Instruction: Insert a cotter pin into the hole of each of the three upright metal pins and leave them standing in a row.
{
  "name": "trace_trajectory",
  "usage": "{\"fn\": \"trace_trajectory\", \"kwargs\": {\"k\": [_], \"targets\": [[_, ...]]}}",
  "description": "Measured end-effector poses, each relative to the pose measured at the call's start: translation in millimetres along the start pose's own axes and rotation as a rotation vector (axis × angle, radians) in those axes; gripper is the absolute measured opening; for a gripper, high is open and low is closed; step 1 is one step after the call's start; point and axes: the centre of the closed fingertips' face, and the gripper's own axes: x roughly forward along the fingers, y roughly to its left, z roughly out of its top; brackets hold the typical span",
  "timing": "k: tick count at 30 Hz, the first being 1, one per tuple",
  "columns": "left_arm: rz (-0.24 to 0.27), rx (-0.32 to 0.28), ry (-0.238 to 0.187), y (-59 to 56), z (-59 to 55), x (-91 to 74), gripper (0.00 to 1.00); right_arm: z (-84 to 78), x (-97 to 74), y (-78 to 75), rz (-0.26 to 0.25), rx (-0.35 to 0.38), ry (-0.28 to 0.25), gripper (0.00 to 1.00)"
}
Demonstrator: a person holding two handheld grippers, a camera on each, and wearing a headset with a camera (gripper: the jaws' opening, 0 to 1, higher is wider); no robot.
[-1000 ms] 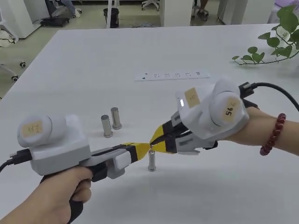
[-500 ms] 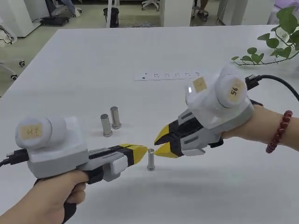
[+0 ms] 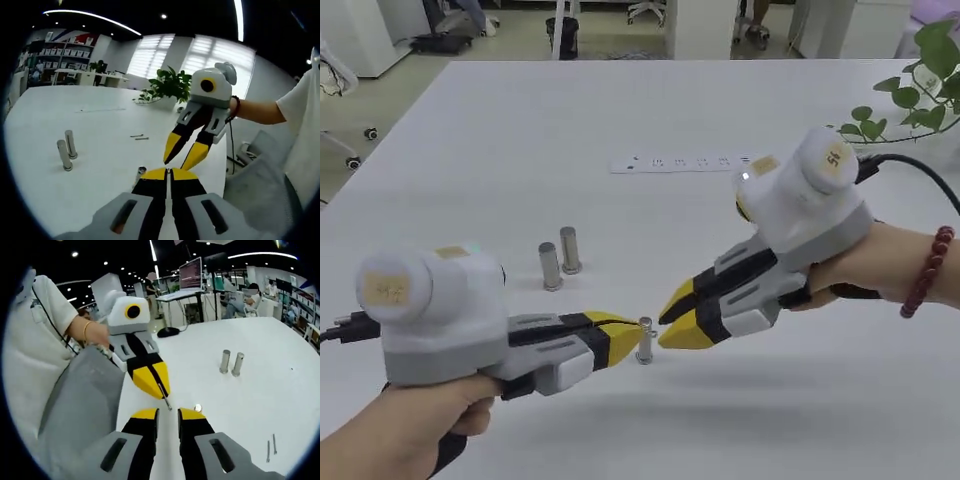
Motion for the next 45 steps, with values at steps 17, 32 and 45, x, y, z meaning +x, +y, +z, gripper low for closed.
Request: {"fn": "trace_trajectory", "kwargs": {"k": [17,32,45], "targets": [[-0.121,0.125,0.047,-22.0,-7.0,-0.3,0.00,-8.9,5.3,18.3,0.115,-0.017,0.036,0.11],[-0.141,0.146,0.061,-28.0,-11.4,-1.7,0.00,-12.8,8.2,25.3,0.150,-0.057,0.060,0.06],[-0.120,0.155,0.052,-24.8,-11.4,-1.4,0.00,-12.4,8.7,24.2,0.108,-0.224,0.105,0.03]]}}
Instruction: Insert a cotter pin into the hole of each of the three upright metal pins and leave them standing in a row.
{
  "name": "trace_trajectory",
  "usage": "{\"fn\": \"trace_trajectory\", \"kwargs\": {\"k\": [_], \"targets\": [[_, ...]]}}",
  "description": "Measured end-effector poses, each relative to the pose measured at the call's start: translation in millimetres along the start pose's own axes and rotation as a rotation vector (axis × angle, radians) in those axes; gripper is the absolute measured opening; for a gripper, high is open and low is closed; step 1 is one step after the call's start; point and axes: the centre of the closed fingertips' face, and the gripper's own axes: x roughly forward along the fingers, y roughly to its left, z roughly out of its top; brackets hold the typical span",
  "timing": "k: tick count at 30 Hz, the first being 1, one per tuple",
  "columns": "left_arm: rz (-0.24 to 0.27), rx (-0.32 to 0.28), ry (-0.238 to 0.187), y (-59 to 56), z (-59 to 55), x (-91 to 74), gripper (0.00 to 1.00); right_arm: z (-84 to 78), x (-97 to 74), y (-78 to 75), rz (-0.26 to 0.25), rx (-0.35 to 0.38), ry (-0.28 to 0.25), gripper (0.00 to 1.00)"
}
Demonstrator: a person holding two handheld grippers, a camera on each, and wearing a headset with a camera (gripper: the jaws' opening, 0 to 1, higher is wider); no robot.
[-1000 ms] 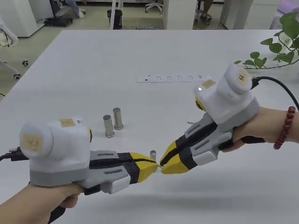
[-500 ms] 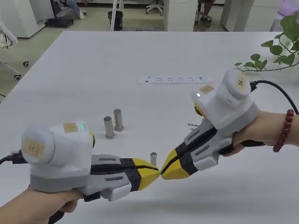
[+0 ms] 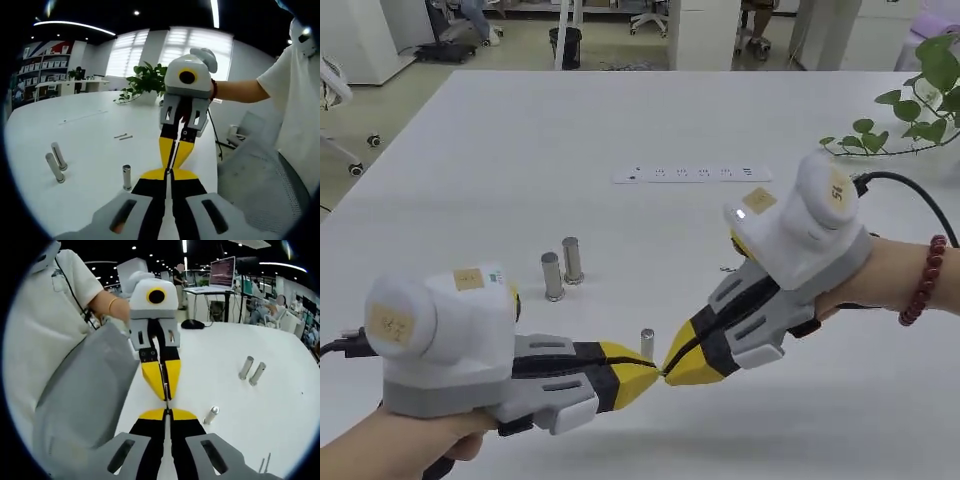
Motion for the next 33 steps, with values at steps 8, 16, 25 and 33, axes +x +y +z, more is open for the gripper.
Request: {"fn": "trace_trajectory", "kwargs": {"k": [8,16,25,33], "targets": [[0.031,-0.003,-0.009,5.2,-1.7,1.7,0.03,-3.0,-3.6,-5.4,-0.028,-0.059,0.060,0.03],[0.084,0.003,-0.027,14.6,-1.8,0.1,0.18,-8.0,-8.1,-13.7,-0.058,-0.073,0.099,0.03],[0.151,0.018,-0.042,26.8,-2.9,0.7,0.25,-17.4,-15.4,-25.9,-0.105,-0.083,0.155,0.03],[0.237,0.031,-0.030,38.9,-11.8,5.2,0.25,-29.3,-18.0,-39.8,-0.151,-0.072,0.200,0.03]]}}
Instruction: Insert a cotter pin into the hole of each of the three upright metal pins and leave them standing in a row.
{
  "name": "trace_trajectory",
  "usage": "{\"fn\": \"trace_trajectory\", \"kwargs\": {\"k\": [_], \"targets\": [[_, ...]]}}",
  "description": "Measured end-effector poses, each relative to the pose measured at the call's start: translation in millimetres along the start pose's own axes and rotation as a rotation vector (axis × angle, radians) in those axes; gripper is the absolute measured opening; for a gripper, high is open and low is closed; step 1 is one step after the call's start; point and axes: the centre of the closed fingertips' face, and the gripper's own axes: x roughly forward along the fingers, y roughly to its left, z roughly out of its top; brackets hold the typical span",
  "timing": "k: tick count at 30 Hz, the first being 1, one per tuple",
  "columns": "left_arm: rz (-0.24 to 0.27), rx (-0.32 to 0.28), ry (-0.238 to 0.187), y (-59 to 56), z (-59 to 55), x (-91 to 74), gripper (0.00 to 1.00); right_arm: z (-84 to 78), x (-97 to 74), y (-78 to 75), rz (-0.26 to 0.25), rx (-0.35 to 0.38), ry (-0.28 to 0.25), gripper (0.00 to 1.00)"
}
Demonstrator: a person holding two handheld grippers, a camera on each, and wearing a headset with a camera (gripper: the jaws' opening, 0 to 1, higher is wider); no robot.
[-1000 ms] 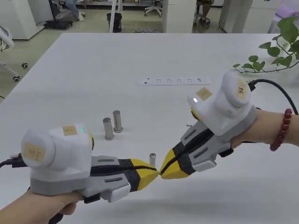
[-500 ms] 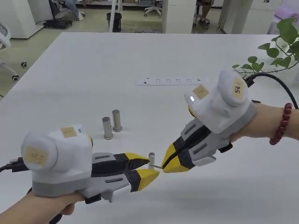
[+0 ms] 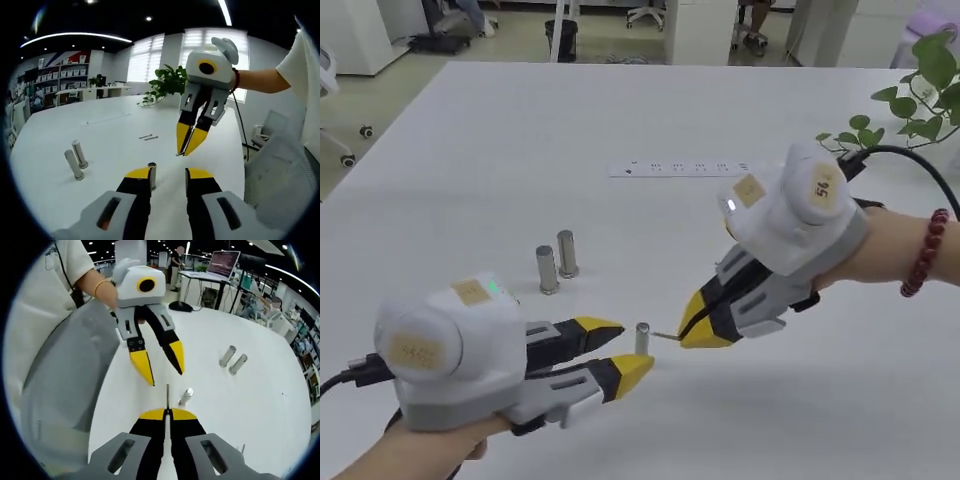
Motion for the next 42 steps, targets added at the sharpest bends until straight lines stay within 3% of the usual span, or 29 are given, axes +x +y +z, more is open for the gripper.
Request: {"fn": "trace_trajectory", "kwargs": {"k": [12,18,27,42], "targets": [[0.097,-0.014,0.027,16.9,-12.9,19.0,0.25,-13.5,7.2,-10.6,-0.022,0.017,0.043,0.03],[0.116,-0.020,0.045,21.0,-18.8,28.1,0.23,-18.8,10.6,-17.4,-0.037,0.014,0.064,0.03],[0.131,-0.048,0.074,27.2,-29.2,36.0,0.19,-27.3,16.8,-22.8,-0.040,0.024,0.084,0.03],[0.125,-0.093,0.073,27.6,-29.1,44.7,0.12,-27.1,21.4,-28.7,-0.046,0.014,0.098,0.03]]}}
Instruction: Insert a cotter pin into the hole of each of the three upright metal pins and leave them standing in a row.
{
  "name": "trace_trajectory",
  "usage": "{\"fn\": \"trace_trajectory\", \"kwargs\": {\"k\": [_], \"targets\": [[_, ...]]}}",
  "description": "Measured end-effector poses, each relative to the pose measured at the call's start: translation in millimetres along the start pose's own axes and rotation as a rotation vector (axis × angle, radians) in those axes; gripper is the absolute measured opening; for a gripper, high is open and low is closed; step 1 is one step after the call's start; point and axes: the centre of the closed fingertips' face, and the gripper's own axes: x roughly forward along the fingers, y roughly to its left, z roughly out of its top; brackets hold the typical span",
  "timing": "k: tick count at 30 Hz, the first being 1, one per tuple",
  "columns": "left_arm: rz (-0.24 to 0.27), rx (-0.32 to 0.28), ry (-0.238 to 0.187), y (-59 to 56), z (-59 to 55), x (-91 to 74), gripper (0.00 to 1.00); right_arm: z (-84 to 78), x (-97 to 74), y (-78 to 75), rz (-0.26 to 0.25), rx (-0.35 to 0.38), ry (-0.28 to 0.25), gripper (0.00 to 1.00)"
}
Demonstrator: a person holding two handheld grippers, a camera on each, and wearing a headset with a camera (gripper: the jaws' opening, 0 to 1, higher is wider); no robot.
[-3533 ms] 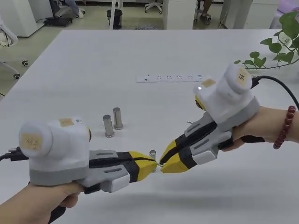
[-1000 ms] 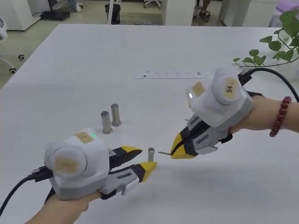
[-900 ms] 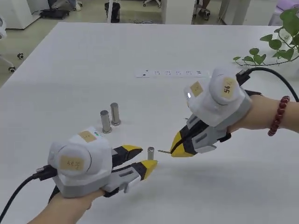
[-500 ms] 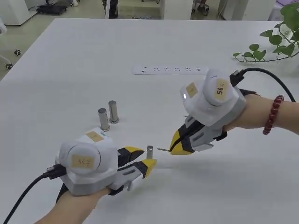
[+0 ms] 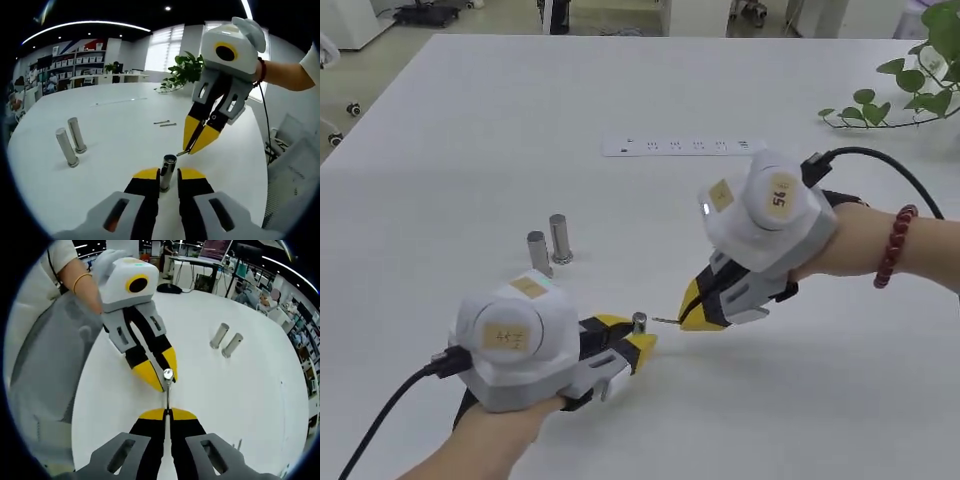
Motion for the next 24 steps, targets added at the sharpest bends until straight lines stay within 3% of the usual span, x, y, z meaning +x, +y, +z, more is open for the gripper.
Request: {"fn": "trace_trajectory", "kwargs": {"k": [18,24], "targets": [[-0.001,0.006,0.005,2.0,-1.2,2.7,0.08,2.9,3.4,-0.9,0.007,-0.031,0.029,0.03],[-0.006,0.003,0.004,1.7,-1.2,3.1,0.08,1.4,4.9,-0.7,0.012,-0.058,0.062,0.03]]}}
